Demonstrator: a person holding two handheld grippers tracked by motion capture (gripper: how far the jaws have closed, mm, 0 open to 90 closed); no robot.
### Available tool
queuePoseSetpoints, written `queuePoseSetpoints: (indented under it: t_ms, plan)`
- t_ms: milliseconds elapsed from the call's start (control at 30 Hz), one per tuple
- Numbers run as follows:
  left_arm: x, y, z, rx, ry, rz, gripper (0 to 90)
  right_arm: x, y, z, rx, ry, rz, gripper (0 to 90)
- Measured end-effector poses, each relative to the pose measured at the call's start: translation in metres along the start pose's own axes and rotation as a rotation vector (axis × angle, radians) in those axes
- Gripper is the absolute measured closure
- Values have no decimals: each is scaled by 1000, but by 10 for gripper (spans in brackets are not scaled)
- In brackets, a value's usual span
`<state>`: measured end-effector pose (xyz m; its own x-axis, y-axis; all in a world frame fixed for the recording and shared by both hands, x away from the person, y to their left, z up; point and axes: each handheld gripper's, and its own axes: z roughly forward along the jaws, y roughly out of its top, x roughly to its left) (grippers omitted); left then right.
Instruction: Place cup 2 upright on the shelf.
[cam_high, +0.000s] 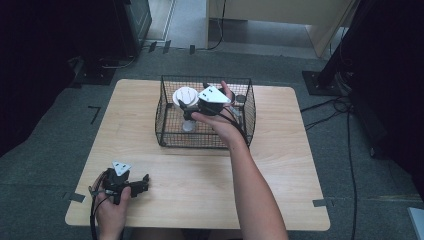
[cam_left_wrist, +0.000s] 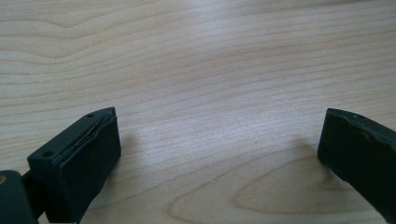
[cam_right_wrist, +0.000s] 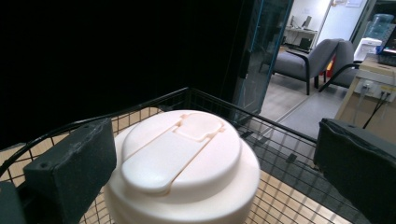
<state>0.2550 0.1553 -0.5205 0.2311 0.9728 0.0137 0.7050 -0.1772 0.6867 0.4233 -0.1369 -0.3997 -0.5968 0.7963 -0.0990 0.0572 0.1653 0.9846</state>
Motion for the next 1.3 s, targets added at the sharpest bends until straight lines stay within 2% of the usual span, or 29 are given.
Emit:
queuePoseSetpoints:
  t_ms: [300,467,667,933,1300]
  plan:
    - [0,0,0,0,0,0,1,-11,2,-29,-9,-23,11,0]
    - [0,0,0,-2,0,-3,1,-15,-5,-46,1,-36,14,0]
    - [0,0,0,-2,0,-3,1,-16,-14,-69,4,-54,46,0]
    - [0,0,0,-3,1,-1,1,-17,-22,-98,24,-84,52,0]
    - [0,0,0,-1,1,0,1,-23,-36,-126,45,-119,79,0]
